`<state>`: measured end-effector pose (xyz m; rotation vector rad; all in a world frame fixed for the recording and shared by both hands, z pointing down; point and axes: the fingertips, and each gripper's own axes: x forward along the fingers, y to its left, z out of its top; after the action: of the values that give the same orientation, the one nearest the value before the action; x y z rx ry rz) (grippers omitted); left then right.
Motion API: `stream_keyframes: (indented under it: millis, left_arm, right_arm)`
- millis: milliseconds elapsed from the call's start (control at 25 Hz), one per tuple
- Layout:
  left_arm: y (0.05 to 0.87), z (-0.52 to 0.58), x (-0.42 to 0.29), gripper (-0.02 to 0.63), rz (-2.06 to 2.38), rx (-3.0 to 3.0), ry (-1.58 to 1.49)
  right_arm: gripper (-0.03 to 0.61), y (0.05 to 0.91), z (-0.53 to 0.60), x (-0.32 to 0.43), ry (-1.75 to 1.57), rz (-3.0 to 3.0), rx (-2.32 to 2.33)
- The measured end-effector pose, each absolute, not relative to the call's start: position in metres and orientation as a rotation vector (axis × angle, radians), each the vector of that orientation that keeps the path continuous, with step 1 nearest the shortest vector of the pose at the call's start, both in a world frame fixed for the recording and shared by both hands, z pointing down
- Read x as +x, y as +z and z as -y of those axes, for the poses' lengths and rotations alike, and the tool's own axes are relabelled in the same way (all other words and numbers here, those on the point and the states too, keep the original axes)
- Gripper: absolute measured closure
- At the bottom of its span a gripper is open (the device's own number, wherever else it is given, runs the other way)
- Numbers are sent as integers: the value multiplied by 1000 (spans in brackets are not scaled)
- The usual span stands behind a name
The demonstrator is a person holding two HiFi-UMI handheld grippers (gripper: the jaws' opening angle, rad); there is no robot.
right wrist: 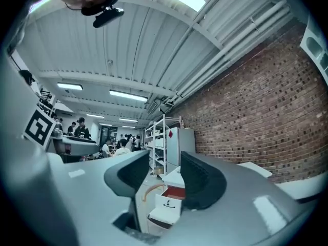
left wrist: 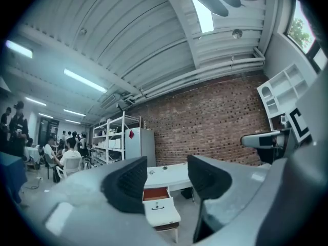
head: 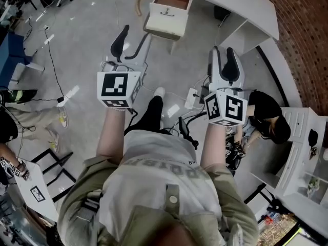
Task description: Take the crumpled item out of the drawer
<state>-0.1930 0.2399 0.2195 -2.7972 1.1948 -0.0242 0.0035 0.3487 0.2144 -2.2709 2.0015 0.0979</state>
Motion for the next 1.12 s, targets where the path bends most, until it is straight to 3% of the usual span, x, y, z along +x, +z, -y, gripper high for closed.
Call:
stream_keyframes:
  millis: [80,280,1120]
  left_arm:
    - [233,-227,-183,344,-1190,-2822,-51]
    - [257,-183,-159,307,-1190,-2868,-110]
    - [245,6,-79,287,-1171,-2930,-93]
  right_arm:
    - [343,227,-336,9,71,-2024,-2278]
    - [313,247,-291,28,13,-2056,-2300]
    - [291,237,-108,90,11,-2103,-2316]
